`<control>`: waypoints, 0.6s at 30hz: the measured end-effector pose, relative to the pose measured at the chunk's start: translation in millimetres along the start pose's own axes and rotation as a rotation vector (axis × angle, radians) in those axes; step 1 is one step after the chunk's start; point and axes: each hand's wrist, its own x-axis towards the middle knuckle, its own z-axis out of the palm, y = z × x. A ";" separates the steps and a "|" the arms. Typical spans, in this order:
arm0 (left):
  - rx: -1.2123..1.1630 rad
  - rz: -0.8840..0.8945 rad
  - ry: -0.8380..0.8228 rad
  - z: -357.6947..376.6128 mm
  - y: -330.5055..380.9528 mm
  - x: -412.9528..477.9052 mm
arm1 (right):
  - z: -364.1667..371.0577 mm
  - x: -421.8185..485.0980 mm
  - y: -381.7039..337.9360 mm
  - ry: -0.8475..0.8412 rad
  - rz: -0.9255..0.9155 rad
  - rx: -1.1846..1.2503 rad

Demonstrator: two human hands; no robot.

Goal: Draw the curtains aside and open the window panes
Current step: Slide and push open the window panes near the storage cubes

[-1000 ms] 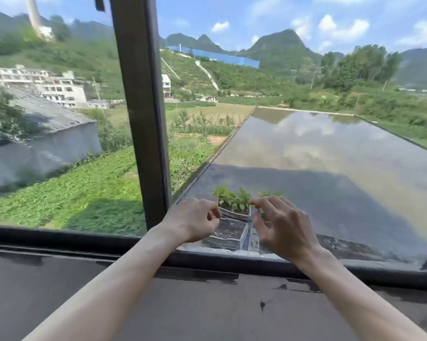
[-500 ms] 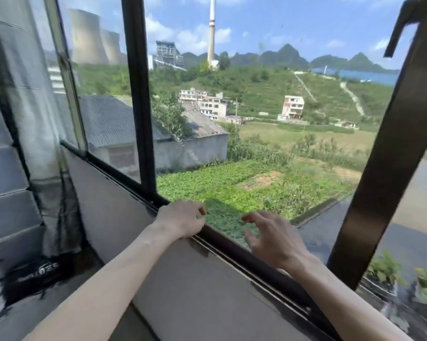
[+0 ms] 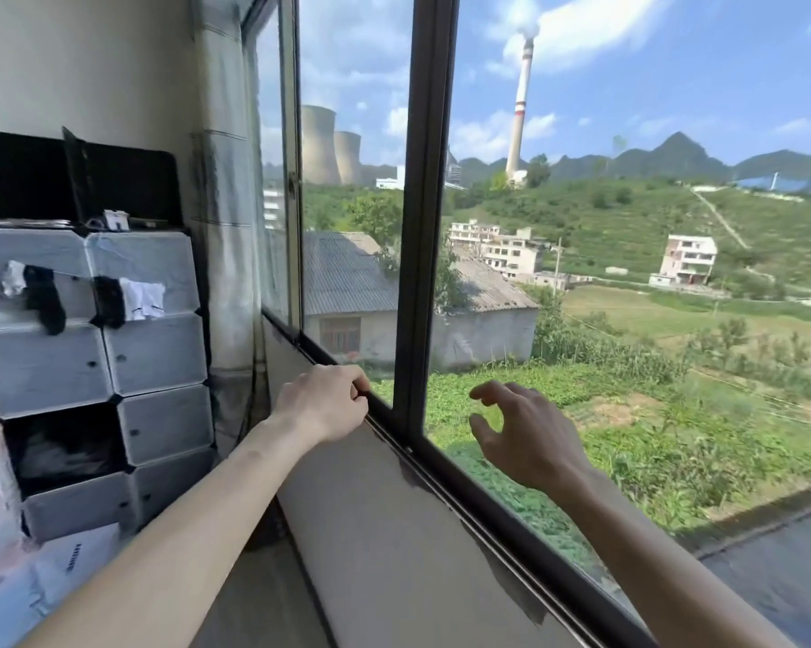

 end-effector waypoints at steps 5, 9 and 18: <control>0.022 0.059 0.069 -25.2 -56.0 60.3 | 33.3 69.6 -41.3 0.046 0.019 -0.002; 0.023 0.079 0.099 -45.3 -114.6 115.6 | 66.1 134.1 -84.6 0.076 0.047 0.007; -0.021 0.078 0.176 -72.2 -230.8 228.1 | 138.7 274.7 -163.3 0.129 0.031 0.056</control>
